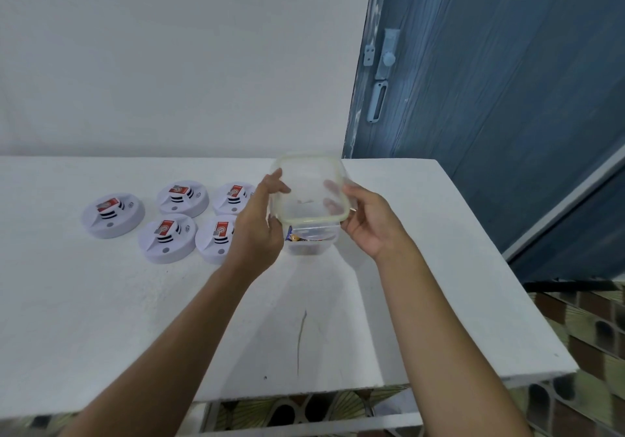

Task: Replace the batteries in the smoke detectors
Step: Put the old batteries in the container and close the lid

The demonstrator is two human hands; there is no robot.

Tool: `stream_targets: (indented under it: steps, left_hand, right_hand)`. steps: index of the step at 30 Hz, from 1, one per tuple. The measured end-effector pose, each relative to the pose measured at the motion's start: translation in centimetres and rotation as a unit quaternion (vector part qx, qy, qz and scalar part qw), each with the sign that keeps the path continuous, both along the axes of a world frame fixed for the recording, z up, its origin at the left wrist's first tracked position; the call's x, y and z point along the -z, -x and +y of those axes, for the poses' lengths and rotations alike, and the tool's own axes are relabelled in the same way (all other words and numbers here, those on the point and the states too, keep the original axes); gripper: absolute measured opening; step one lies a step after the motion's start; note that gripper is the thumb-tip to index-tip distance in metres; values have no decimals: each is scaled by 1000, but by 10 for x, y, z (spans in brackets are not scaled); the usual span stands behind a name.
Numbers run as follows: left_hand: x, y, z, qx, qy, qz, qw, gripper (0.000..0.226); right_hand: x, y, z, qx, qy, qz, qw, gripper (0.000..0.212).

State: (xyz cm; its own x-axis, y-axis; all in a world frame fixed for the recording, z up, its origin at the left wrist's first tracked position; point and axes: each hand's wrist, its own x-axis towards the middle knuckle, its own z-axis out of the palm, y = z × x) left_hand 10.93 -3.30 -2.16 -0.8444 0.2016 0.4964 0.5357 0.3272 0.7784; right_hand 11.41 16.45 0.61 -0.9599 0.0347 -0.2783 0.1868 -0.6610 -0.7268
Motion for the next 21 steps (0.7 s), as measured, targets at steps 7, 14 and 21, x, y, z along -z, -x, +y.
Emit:
stream_targets:
  steps: [7,14,21]
  left_hand:
    - [-21,12,1,-63,-325,-332,883,27]
    - [-7,35,5,-100,-227,-378,892,50]
    - [10,39,11,-182,-75,-337,920,59]
  right_hand:
    - [11,5,3,15,-29,-11,999,32]
    - [14,8,-6,10,-196,-6,980,20]
    - [39,17,-1,70,-421,-56,903,21]
